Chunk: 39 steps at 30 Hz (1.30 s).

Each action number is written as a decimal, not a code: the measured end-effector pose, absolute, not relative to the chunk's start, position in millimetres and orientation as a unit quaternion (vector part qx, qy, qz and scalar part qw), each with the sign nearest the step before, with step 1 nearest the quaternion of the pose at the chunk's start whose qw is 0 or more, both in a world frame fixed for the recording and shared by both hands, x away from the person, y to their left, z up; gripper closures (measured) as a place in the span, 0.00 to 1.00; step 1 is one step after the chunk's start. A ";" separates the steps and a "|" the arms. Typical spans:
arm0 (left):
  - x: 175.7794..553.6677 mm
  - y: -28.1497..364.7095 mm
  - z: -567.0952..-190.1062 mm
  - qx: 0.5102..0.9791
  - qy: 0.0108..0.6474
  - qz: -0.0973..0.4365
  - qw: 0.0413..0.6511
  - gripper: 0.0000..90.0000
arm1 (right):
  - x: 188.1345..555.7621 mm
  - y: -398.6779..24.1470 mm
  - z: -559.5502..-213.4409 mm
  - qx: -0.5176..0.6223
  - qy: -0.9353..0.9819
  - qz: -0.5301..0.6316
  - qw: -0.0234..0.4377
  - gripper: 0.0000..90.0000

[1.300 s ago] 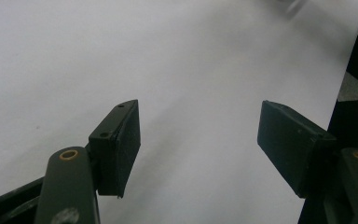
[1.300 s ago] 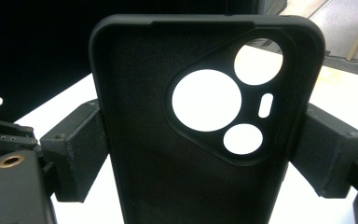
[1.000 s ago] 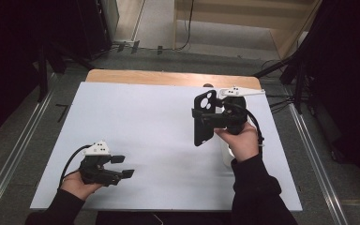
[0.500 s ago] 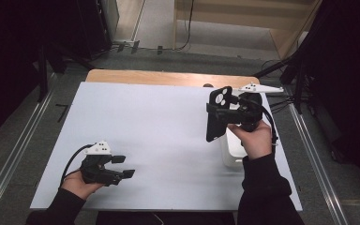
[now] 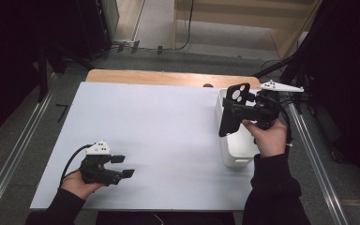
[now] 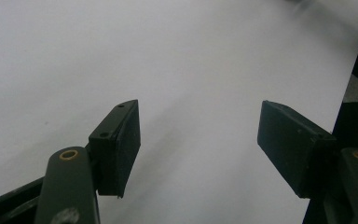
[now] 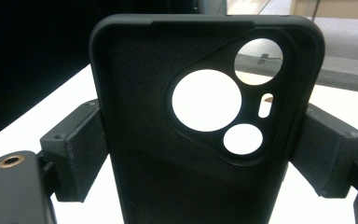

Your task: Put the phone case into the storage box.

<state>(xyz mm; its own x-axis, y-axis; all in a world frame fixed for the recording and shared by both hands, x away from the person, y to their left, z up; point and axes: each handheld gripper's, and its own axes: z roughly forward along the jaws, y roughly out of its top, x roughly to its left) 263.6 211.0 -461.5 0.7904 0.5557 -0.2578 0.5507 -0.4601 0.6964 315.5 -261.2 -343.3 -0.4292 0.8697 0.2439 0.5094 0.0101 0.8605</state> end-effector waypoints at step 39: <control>266.5 211.3 -463.6 0.848 0.330 -0.003 0.415 0.33 | 371.7 -280.9 -339.3 0.561 0.652 0.453 0.236 0.13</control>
